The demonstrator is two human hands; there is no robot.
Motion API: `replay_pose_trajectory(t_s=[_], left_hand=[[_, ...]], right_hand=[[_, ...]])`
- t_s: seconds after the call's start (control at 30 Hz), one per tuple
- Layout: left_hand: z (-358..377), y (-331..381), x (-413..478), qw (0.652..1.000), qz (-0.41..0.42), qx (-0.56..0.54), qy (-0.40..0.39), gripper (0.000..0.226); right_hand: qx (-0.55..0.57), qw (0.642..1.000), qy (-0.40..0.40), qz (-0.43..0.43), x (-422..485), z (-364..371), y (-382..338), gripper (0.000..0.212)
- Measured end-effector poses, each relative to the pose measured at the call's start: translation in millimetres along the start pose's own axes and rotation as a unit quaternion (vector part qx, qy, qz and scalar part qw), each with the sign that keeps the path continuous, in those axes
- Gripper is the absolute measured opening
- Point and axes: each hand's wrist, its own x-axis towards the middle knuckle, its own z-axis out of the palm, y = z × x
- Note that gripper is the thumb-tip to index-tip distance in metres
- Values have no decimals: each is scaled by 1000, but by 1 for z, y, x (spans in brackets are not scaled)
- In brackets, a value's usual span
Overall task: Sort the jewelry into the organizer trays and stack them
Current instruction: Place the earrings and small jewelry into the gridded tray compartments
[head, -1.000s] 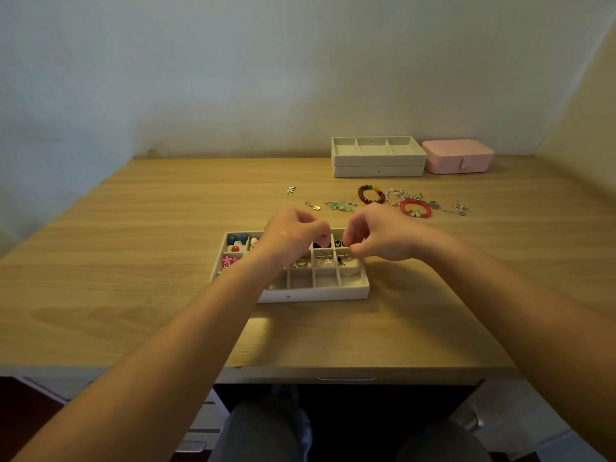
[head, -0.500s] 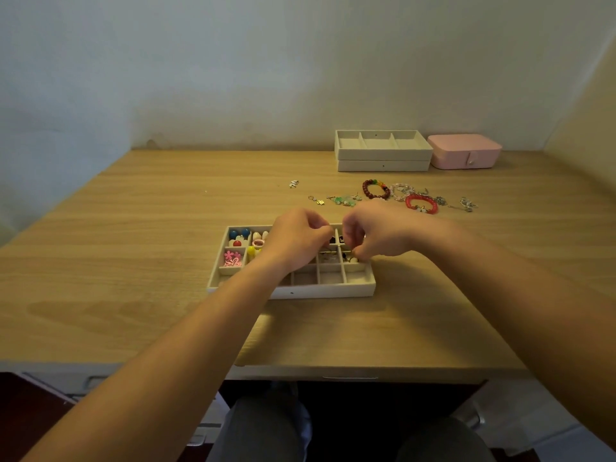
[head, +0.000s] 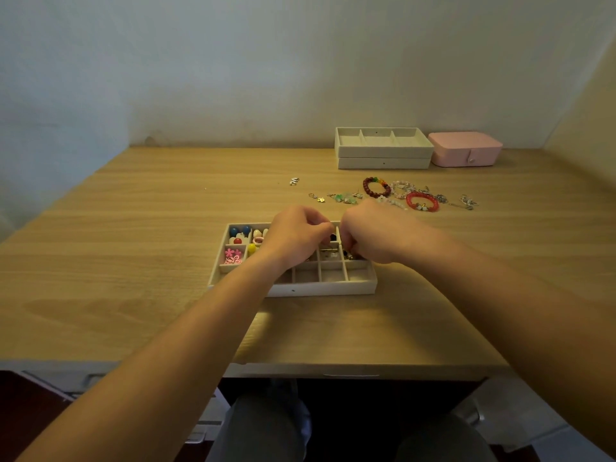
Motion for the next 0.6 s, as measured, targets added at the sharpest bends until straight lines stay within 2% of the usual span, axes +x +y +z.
replay_pose_trajectory(t_s=[0.1,0.27,0.43,0.6], left_hand=[[-1,1,-1,1000,1,-1,-2,12],[-2,2,-1,1000,12,18,-5,10],[0,7,-3,996,46,56,-46,29],[3,10,-4,994,52,84,-48,30]], right_hand=[[-9,1000,-2,-1,-2,-1,-1,21],[39,999,4,-7,-5,-8,10,26],[93,995,35,5,-10,-9,27,29],[171,985,-32,-2,-17,-4,33,36]])
